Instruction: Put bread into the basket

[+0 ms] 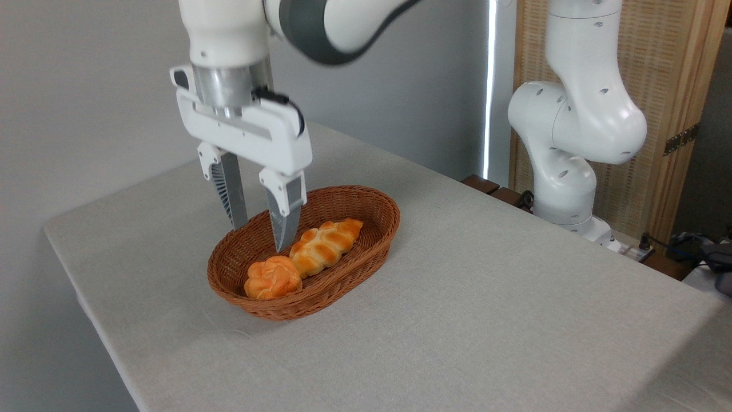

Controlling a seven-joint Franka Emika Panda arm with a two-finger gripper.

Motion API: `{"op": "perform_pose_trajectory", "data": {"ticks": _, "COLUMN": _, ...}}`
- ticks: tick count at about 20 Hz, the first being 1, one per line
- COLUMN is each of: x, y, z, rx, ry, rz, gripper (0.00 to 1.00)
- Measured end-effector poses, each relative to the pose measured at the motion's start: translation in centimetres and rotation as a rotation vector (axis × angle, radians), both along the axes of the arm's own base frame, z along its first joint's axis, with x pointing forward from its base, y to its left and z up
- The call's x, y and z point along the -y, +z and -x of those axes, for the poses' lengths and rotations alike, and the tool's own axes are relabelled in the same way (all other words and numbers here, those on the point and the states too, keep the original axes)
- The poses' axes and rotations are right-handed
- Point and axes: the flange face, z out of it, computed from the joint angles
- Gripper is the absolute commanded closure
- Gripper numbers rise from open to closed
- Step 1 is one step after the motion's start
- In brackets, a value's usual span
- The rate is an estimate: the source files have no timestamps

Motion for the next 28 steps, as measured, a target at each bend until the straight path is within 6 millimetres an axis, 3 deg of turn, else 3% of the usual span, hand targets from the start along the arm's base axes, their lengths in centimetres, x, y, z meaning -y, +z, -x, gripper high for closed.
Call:
{"op": "perform_pose_trajectory", "data": {"ticks": 3, "x": -2.4, "y": 2.0, "z": -0.3, "rx": 0.002, "ry": -0.04, "rz": -0.029, "gripper": 0.0}}
{"op": "perform_pose_trajectory", "data": {"ticks": 8, "x": -5.9, "y": 3.5, "z": -0.5, "rx": 0.033, "ry": -0.078, "rz": -0.035, "gripper": 0.0}}
{"op": "perform_pose_trajectory", "data": {"ticks": 18, "x": -5.5, "y": 4.2, "z": 1.4, "rx": -0.044, "ry": -0.138, "rz": 0.022, "gripper": 0.0}}
{"op": "perform_pose_trajectory", "data": {"ticks": 28, "x": -5.6, "y": 4.1, "z": 1.5, "rx": -0.054, "ry": -0.138, "rz": 0.028, "gripper": 0.0}}
